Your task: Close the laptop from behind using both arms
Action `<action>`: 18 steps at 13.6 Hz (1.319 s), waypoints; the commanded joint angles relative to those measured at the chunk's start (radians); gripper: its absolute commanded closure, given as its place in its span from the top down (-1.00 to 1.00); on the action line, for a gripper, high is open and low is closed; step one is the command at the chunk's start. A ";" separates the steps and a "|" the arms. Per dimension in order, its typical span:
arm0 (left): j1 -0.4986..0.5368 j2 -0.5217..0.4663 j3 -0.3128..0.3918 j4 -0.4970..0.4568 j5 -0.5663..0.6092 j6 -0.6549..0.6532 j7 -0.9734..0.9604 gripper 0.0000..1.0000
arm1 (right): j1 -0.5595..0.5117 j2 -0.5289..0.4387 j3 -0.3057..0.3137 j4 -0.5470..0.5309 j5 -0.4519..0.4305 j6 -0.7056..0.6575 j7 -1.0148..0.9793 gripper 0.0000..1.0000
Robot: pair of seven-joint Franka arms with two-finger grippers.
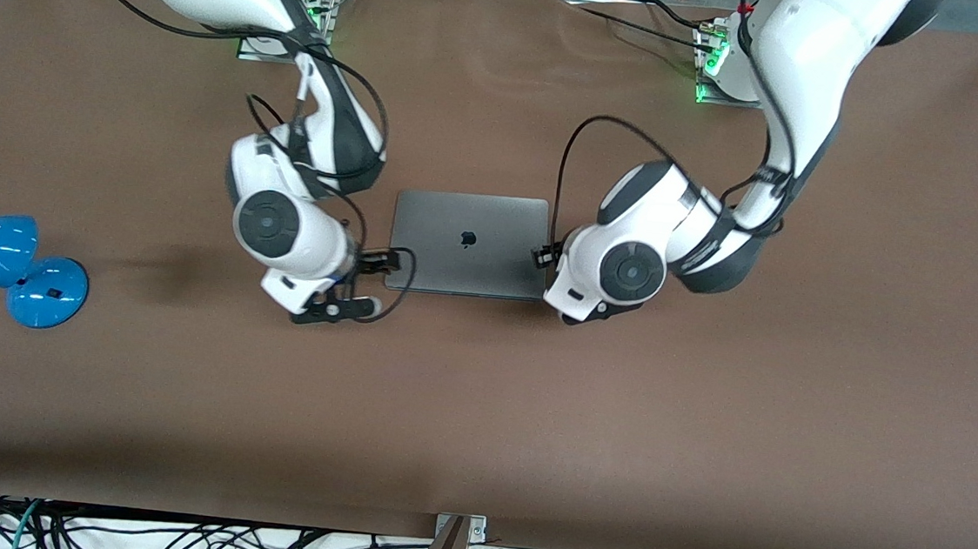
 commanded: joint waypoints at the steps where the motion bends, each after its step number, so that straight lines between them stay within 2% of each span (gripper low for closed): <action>1: 0.000 -0.221 0.043 -0.158 0.034 -0.018 0.056 1.00 | -0.003 -0.092 -0.087 -0.011 -0.006 -0.152 -0.008 1.00; 5: -0.003 -0.439 0.147 -0.293 0.034 -0.035 0.257 1.00 | -0.003 -0.162 -0.201 -0.011 -0.013 -0.249 -0.025 1.00; 8: -0.001 -0.575 0.221 -0.379 0.089 -0.033 0.435 1.00 | -0.026 -0.202 -0.247 -0.007 -0.005 -0.304 -0.103 1.00; 12: -0.003 -0.700 0.360 -0.456 0.108 -0.021 0.682 1.00 | -0.154 -0.295 -0.229 -0.028 -0.010 -0.306 -0.146 1.00; 14: 0.000 -0.735 0.423 -0.471 0.095 -0.021 0.786 1.00 | -0.259 -0.368 -0.162 -0.062 -0.020 -0.300 -0.189 1.00; 15: 0.008 -0.744 0.443 -0.471 0.094 -0.021 0.844 1.00 | -0.302 -0.410 -0.149 -0.088 -0.029 -0.294 -0.206 1.00; 17: 0.081 -0.744 0.439 -0.462 0.085 -0.020 0.938 1.00 | -0.345 -0.483 -0.141 -0.125 -0.037 -0.305 -0.220 1.00; 18: 0.109 -0.741 0.439 -0.453 0.076 -0.020 0.984 1.00 | -0.369 -0.528 -0.109 -0.146 -0.058 -0.308 -0.226 1.00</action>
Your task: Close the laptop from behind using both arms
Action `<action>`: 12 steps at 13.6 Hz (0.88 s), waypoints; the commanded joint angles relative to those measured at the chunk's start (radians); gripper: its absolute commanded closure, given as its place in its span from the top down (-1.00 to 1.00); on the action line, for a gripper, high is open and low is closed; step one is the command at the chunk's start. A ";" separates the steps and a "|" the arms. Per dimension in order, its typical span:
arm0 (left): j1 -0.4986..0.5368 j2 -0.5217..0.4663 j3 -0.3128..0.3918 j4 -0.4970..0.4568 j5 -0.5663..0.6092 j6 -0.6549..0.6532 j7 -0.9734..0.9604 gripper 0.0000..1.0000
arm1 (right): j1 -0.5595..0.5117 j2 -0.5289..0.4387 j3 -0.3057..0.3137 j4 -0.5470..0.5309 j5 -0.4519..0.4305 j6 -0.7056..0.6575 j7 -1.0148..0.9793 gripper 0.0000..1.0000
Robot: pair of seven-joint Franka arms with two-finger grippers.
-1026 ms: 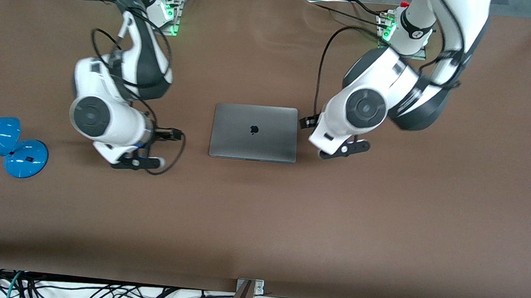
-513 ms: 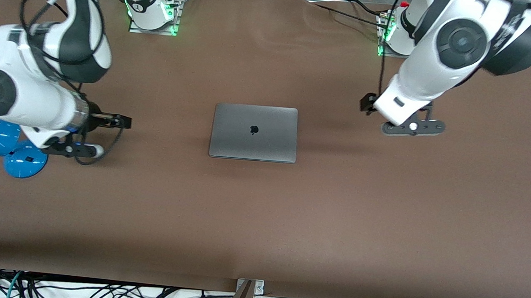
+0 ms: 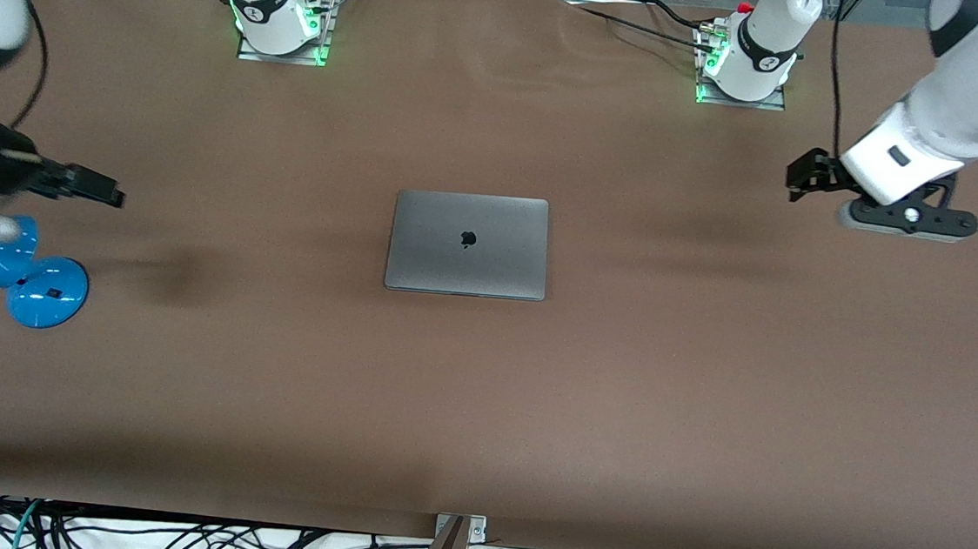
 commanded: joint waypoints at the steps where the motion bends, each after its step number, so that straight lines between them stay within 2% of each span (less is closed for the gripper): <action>1: 0.081 -0.015 -0.013 -0.004 -0.011 0.022 0.128 1.00 | -0.057 -0.158 0.099 -0.096 -0.097 -0.015 -0.010 1.00; 3: 0.124 -0.009 -0.037 0.005 -0.005 0.022 0.145 1.00 | -0.059 -0.203 0.104 -0.097 -0.115 -0.070 0.007 1.00; 5: 0.206 -0.004 -0.132 0.011 0.001 0.019 0.139 1.00 | -0.059 -0.204 0.102 -0.098 -0.115 -0.072 0.008 1.00; 6: 0.214 -0.004 -0.146 0.026 0.001 0.012 0.132 1.00 | -0.059 -0.203 0.102 -0.100 -0.115 -0.075 0.011 1.00; 9: 0.180 -0.007 -0.136 0.049 0.000 0.006 0.081 1.00 | -0.054 -0.189 0.105 -0.092 -0.115 -0.078 0.062 1.00; 12: 0.119 -0.006 -0.117 0.103 0.000 -0.069 -0.052 1.00 | -0.046 -0.189 0.111 -0.090 -0.116 -0.078 0.063 1.00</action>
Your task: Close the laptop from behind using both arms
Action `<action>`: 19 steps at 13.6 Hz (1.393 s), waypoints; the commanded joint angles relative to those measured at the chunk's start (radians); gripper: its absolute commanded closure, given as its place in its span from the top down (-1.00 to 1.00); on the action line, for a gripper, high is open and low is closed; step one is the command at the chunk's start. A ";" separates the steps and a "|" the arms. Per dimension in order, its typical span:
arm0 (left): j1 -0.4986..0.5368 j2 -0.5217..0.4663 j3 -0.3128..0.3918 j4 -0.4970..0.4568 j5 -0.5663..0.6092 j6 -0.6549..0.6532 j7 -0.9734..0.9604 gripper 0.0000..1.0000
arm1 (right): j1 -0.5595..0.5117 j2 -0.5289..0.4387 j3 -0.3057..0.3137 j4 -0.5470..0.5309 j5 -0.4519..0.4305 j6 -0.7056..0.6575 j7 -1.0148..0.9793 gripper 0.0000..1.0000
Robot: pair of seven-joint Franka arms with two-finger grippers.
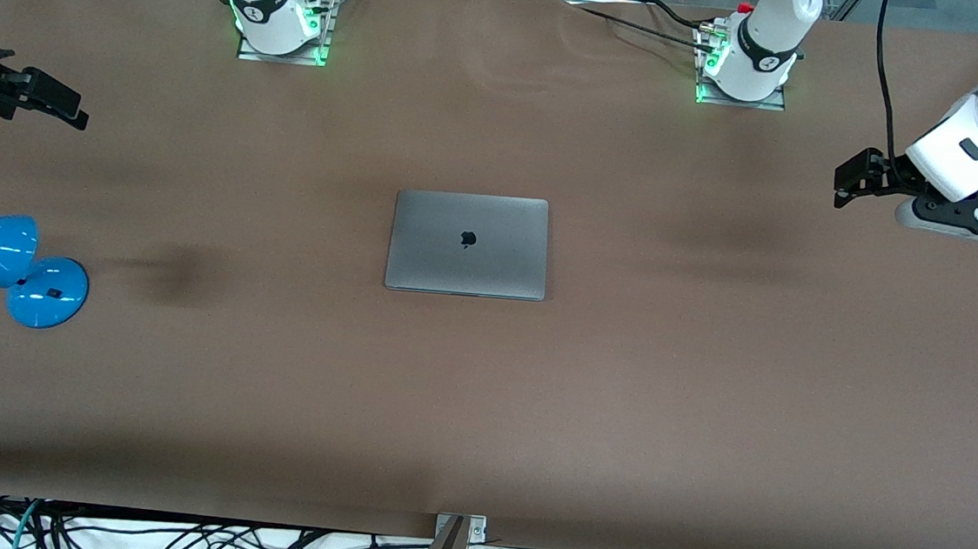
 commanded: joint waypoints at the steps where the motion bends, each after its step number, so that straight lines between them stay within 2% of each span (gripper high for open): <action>1: -0.072 -0.007 0.035 0.042 -0.001 -0.072 -0.127 1.00 | -0.003 -0.011 0.015 -0.005 -0.014 -0.002 0.018 1.00; 10: -0.108 0.004 0.084 0.060 0.005 -0.073 -0.129 1.00 | -0.004 -0.010 0.013 -0.003 -0.011 -0.006 0.021 1.00; 19: -0.090 0.017 0.083 0.068 0.003 -0.073 -0.124 1.00 | -0.004 -0.007 0.013 -0.003 -0.009 -0.008 0.020 1.00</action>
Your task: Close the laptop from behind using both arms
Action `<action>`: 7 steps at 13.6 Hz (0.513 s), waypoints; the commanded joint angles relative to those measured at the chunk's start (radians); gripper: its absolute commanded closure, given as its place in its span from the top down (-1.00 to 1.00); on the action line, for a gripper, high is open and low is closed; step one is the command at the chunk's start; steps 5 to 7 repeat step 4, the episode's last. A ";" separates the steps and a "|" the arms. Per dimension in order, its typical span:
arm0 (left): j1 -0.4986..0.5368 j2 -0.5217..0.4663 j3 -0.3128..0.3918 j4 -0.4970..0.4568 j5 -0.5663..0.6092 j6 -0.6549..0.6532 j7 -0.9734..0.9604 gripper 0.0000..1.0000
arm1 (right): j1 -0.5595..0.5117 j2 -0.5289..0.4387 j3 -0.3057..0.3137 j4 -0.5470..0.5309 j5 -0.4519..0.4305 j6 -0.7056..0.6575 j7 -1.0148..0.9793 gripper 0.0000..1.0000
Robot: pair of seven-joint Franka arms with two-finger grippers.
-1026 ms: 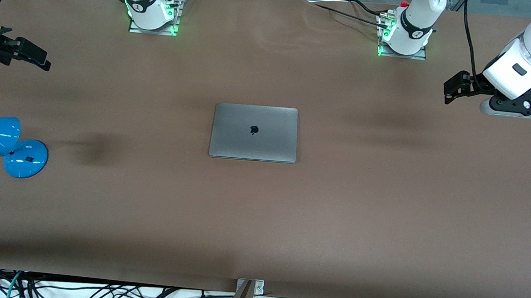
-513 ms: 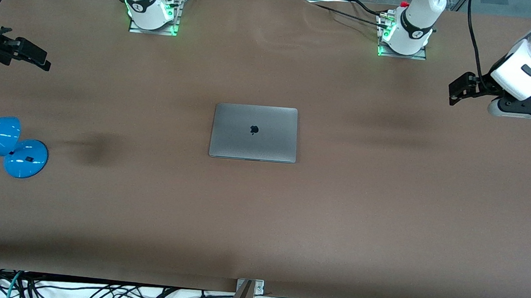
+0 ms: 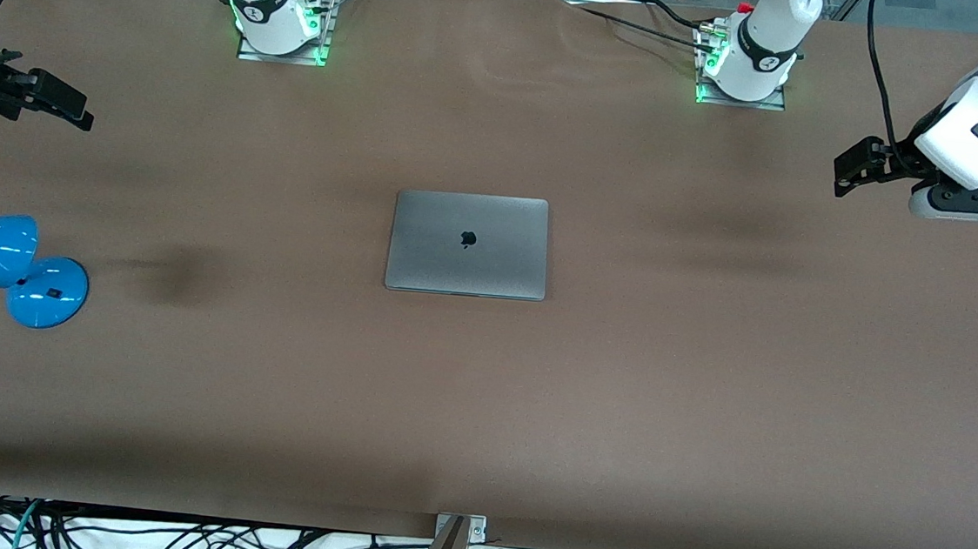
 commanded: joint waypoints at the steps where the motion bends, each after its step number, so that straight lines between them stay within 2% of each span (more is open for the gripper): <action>1: 0.003 0.021 0.001 0.033 0.003 -0.022 0.001 1.00 | -0.005 -0.005 0.007 -0.003 -0.009 -0.007 0.010 1.00; 7: 0.001 0.024 0.000 0.046 -0.003 -0.022 -0.016 1.00 | -0.005 -0.004 0.006 -0.003 -0.007 -0.007 0.010 1.00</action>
